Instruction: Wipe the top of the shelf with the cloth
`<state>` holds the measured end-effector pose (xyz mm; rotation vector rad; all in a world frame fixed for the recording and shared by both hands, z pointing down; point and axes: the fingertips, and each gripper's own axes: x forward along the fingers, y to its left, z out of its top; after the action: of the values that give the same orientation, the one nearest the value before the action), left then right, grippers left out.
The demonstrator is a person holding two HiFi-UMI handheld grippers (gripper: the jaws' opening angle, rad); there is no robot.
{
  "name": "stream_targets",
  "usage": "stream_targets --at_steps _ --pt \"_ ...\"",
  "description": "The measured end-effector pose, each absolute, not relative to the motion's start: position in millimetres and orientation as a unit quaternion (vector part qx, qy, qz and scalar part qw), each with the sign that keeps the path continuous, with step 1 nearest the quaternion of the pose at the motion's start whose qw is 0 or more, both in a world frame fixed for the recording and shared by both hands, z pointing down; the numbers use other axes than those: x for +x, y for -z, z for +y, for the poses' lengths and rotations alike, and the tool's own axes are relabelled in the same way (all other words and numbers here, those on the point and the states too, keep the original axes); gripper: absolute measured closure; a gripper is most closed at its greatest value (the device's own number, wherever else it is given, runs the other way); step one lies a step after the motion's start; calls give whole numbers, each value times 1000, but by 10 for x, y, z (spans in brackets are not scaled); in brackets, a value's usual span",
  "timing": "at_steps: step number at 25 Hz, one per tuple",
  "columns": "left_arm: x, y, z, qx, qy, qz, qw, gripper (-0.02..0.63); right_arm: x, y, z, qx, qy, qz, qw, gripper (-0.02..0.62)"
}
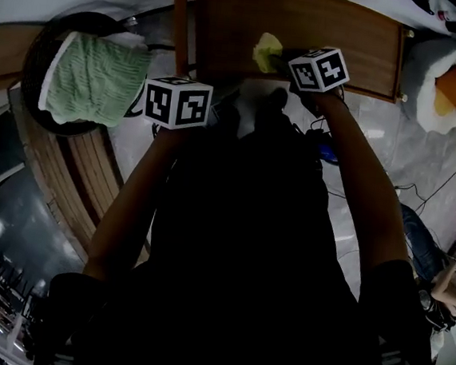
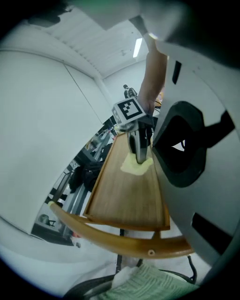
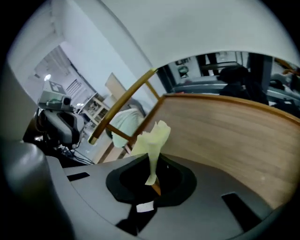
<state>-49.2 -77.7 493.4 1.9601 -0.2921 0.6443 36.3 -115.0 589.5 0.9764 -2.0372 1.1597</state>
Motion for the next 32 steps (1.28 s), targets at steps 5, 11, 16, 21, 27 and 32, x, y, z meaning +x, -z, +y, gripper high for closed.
stream_targets --at_steps 5,11,16,21,27,32 --pt "-991 -5074 -716 795 -272 -133 525 595 -943 -6134 -1231 261 -435 -798 326 551" --pt "-1319 -5267 -729 787 -285 -164 522 595 -1379 -6443 -1271 245 -388 -798 389 551" --pt "-1426 -5302 -798 788 -289 -183 511 595 -1393 -6499 -1330 258 -378 -798 392 551" --pt "-1169 -5264 -754 790 -300 -166 509 595 -1034 -6506 -1237 273 -395 -783 395 551" --pt "-641 -5253 -636 796 -310 -127 505 595 -133 -6555 -996 324 -431 -747 388 550" --pt "-130 -5311 -539 798 -332 -101 493 595 722 -6515 -747 370 -437 -728 377 550"
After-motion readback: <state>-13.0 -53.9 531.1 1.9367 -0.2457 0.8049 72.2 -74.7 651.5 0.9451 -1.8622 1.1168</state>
